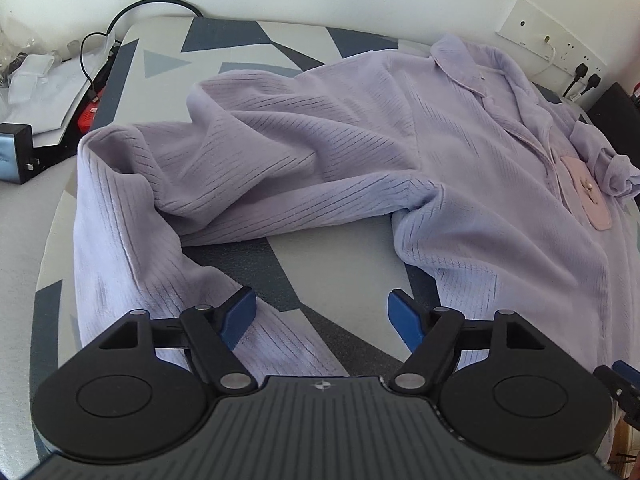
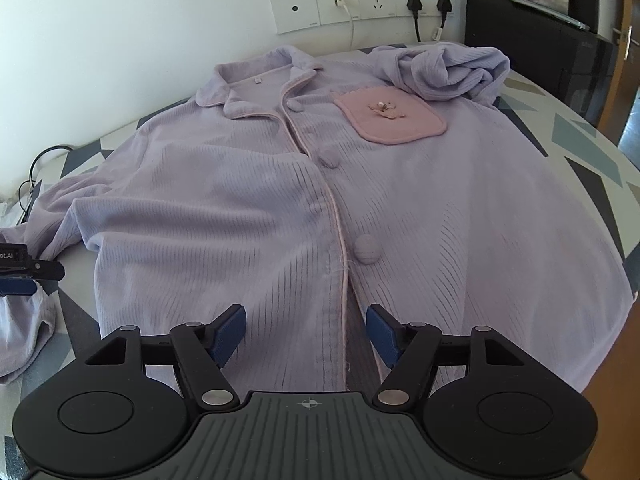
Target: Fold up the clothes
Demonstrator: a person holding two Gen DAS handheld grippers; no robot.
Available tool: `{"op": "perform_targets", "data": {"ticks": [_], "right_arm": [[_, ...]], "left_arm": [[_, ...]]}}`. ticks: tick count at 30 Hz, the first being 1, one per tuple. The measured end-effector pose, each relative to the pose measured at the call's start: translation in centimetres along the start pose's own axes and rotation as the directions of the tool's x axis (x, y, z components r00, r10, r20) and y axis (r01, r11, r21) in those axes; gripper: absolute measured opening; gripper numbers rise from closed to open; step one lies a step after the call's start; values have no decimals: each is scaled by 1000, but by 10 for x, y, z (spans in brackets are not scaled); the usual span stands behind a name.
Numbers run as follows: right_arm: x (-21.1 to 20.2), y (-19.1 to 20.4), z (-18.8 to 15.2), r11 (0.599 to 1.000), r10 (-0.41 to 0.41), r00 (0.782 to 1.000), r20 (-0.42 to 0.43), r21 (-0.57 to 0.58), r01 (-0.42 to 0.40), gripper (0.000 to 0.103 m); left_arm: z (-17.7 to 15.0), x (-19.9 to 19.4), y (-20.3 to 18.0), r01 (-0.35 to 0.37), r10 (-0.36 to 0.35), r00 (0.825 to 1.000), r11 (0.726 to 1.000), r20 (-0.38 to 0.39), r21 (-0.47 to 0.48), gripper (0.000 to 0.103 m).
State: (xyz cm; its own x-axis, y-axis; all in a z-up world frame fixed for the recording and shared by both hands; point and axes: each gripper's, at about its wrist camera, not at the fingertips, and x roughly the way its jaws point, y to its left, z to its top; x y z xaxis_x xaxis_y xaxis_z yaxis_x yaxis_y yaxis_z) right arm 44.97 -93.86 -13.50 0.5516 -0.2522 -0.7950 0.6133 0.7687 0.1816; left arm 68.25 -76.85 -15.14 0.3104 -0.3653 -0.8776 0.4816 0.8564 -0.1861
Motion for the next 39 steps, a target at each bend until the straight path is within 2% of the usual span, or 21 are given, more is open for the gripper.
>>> {"op": "perform_targets", "data": {"ticks": [15, 23, 26, 28, 33, 35, 39], "right_arm": [[8, 0, 3, 1000, 8, 1000, -22, -5, -9, 64], [13, 1, 6, 1000, 7, 999, -42, -29, -8, 66], [14, 1, 8, 999, 5, 999, -50, -39, -7, 67], [14, 1, 9, 999, 2, 999, -51, -44, -4, 67], [10, -1, 13, 999, -25, 1000, -5, -44, 25, 67], [11, -3, 17, 998, -40, 999, -2, -45, 40, 70], [21, -4, 17, 995, -81, 996, -40, -67, 78, 85]], "left_arm": [[11, 15, -2, -9, 9, 1000, 1000, -21, -3, 79], [13, 23, -3, -51, 52, 998, 999, -28, 8, 79], [13, 25, -5, -55, 56, 998, 998, -36, 30, 85], [13, 27, -7, -62, 64, 997, 997, -38, 42, 86], [13, 28, -8, -66, 67, 997, 997, -41, 38, 86], [13, 28, -8, -66, 68, 997, 997, -45, 41, 88], [14, 32, -9, -78, 80, 995, 996, -58, 43, 95]]}}
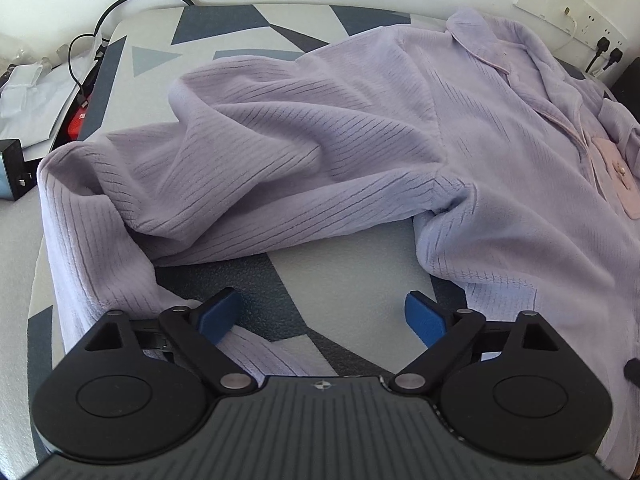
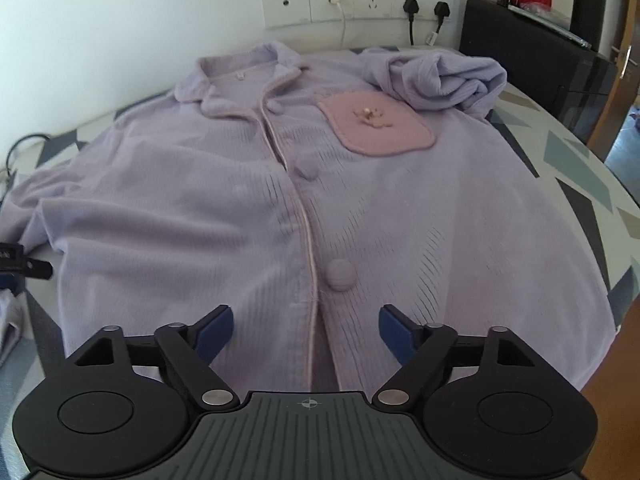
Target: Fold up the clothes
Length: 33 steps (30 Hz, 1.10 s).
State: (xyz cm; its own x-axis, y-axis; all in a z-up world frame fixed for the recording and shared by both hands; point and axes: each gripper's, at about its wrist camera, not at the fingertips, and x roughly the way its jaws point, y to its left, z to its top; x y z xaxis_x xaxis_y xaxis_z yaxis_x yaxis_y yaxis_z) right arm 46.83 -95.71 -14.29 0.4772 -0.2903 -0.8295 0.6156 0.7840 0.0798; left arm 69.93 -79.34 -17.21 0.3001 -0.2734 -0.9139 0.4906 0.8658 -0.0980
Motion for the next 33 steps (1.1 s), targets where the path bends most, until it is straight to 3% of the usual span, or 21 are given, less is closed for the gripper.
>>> {"op": "perform_targets", "data": {"ticks": [6, 14, 33], "right_arm": [[10, 9, -7, 997, -25, 1000, -18, -79, 24, 101], [22, 14, -8, 993, -45, 997, -64, -112, 37, 102], [28, 12, -10, 994, -27, 998, -57, -107, 20, 102]], "left_arm": [[-1, 5, -6, -26, 26, 1000, 1000, -8, 9, 102], [-3, 7, -7, -36, 36, 999, 999, 0, 3, 103], [-3, 7, -4, -23, 22, 1000, 1000, 18, 13, 103]]}}
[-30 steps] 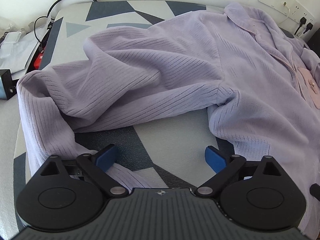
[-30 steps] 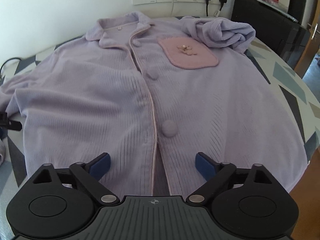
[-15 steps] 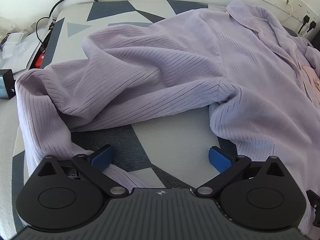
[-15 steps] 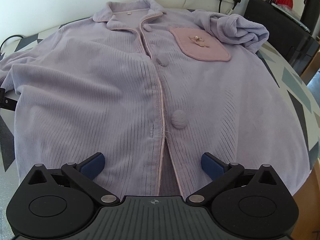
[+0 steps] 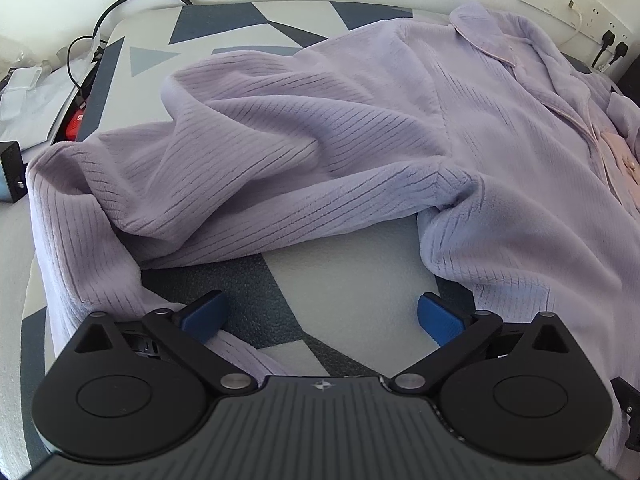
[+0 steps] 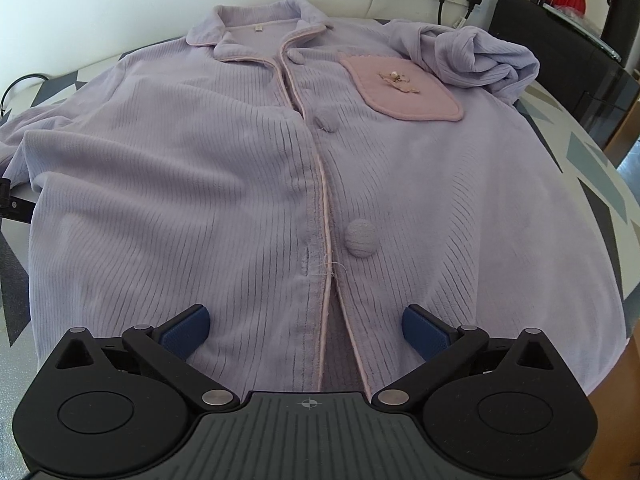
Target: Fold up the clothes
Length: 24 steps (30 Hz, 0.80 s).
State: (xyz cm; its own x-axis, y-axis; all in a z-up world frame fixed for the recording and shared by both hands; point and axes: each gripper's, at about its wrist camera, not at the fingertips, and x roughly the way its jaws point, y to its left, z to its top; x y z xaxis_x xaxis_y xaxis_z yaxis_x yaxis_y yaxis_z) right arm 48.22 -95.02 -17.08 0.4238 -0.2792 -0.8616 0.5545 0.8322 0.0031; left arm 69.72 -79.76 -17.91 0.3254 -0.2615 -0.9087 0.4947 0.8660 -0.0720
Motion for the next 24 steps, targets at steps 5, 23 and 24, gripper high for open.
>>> {"op": "perform_targets", "data": {"ticks": [5, 23, 24], "right_arm": [[0, 0, 0, 1000, 1, 1000, -4, -1, -1, 102], [2, 0, 0, 1000, 4, 1000, -10, -3, -4, 102], [2, 0, 0, 1000, 3, 1000, -11, -3, -3, 102]], "left_arm": [[-2, 0, 0, 4, -4, 1000, 1000, 19, 3, 103], [-1, 3, 83, 516, -480, 845, 618, 236, -593, 92], [1, 8, 80, 517, -482, 844, 610, 236, -601, 87]]}}
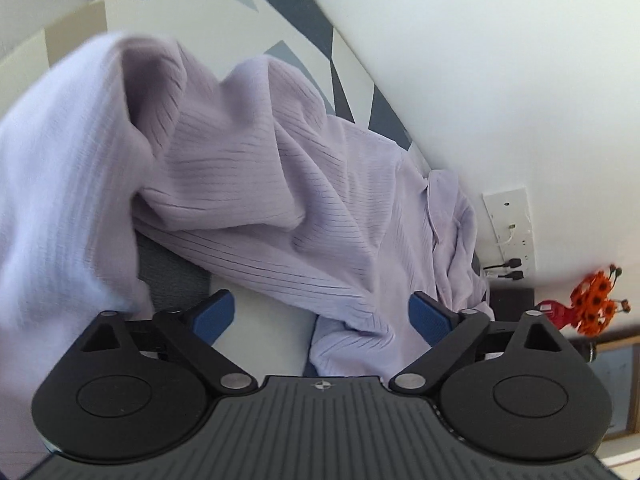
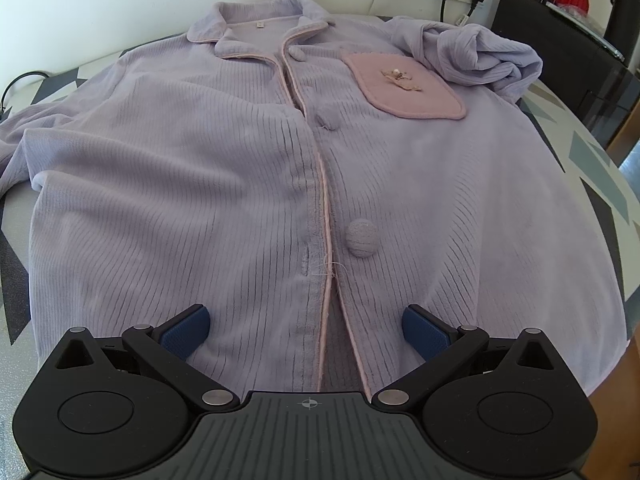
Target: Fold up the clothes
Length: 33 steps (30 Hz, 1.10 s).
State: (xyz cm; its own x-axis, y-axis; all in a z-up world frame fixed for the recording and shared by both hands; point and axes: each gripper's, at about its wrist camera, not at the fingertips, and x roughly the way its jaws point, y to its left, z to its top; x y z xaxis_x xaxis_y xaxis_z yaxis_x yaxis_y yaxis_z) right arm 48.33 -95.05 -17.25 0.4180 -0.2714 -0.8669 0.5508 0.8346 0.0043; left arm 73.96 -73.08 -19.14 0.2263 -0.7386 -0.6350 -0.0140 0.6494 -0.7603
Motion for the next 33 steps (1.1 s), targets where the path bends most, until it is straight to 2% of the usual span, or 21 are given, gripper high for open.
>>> {"op": "perform_targets", "data": {"ticks": [2, 4, 5, 7, 9, 12, 14, 16, 17, 19, 20, 21, 22, 24, 28, 33], "right_arm": [[0, 0, 0, 1000, 0, 1000, 1, -1, 0, 102], [0, 0, -1, 1000, 0, 1000, 3, -2, 0, 102], [0, -1, -1, 1000, 1, 1000, 4, -3, -1, 102], [1, -2, -1, 1000, 3, 1000, 2, -5, -3, 102], [1, -2, -1, 1000, 5, 1000, -3, -6, -5, 102], [1, -3, 0, 1000, 9, 1000, -7, -8, -9, 102], [1, -4, -1, 1000, 13, 1000, -2, -13, -13, 102], [1, -5, -2, 1000, 19, 1000, 6, -19, -19, 102], [1, -6, -2, 999, 22, 1000, 9, -24, -22, 102], [1, -7, -2, 999, 28, 1000, 11, -29, -27, 102], [1, -8, -1, 999, 30, 1000, 7, -28, -30, 102], [1, -9, 0, 999, 32, 999, 3, -27, -32, 102], [0, -9, 1, 999, 34, 999, -2, -26, -34, 102], [-3, -9, 3, 999, 41, 999, -8, -29, -41, 102], [-18, -12, 12, 995, 81, 997, 19, -55, -80, 101], [-34, -29, 23, 989, 143, 989, 35, -33, -142, 99]], "left_arm": [[-2, 12, -4, 9, -9, 1000, 1000, 12, 6, 77], [-3, 22, -11, 1, -4, 999, 998, 49, 58, 69], [-3, 24, -15, -25, 20, 998, 997, 64, 77, 44], [-2, 26, -19, -80, 72, 994, 992, 80, 99, 12], [-1, 13, -23, -72, 52, 988, 988, 145, 136, 11], [1, -12, -34, -108, 53, 972, 965, 227, 238, 11], [6, -14, -38, -144, 79, 972, 947, 223, 289, 11], [7, -6, -41, -199, 139, 971, 921, 192, 336, 13], [7, -2, -43, -225, 170, 969, 906, 178, 360, 18], [3, 3, -49, -289, 243, 956, 866, 163, 408, 40], [2, 1, -52, -304, 253, 952, 854, 173, 423, 58], [0, -1, -55, -310, 254, 950, 844, 182, 437, 70], [-2, -7, -56, -294, 233, 954, 844, 187, 448, 73], [0, -7, -60, -278, 222, 959, 843, 174, 460, 75], [1, -6, -67, -277, 237, 961, 820, 143, 501, 75], [1, -10, -70, -292, 256, 956, 791, 142, 537, 75]]}}
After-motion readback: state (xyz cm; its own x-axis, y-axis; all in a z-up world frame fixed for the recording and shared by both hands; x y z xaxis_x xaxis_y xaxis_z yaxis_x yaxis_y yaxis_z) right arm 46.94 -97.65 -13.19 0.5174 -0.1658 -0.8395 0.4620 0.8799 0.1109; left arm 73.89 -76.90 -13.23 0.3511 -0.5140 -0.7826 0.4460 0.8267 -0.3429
